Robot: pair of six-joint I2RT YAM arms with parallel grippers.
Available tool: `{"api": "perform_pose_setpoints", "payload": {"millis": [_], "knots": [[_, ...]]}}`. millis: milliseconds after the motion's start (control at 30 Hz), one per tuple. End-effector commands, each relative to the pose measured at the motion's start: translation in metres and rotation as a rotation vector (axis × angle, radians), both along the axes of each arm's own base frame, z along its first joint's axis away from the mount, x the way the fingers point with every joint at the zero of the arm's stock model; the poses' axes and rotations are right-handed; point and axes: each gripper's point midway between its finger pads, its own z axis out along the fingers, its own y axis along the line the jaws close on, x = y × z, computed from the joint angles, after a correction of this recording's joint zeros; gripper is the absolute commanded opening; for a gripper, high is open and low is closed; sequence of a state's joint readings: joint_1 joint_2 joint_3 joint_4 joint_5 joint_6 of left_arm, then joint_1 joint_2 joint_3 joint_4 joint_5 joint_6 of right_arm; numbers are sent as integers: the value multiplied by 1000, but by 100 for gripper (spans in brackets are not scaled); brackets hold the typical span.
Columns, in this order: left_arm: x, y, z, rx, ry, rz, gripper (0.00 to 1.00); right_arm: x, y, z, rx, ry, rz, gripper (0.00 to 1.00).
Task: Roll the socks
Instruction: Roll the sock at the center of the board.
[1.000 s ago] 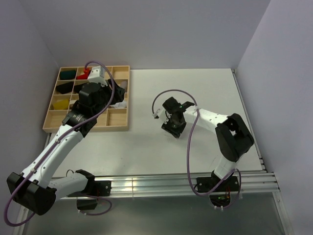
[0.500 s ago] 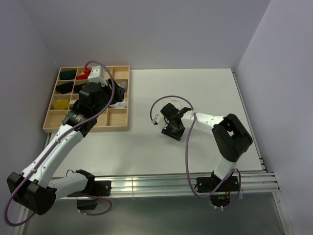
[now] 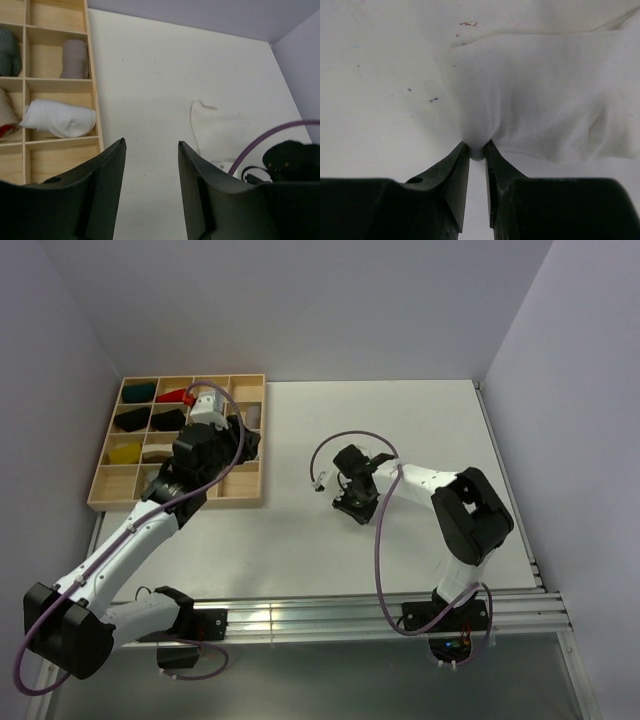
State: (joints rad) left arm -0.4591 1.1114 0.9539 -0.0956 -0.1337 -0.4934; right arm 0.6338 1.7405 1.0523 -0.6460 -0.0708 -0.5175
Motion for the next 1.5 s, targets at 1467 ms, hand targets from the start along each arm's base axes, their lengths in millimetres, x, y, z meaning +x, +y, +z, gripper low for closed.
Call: {"api": "perform_pose_setpoints", "payload": {"millis": [1467], "knots": [[-96,-264,-150,70,-220,-1218,47,-57,-30,17,438,993,-253,23]]}}
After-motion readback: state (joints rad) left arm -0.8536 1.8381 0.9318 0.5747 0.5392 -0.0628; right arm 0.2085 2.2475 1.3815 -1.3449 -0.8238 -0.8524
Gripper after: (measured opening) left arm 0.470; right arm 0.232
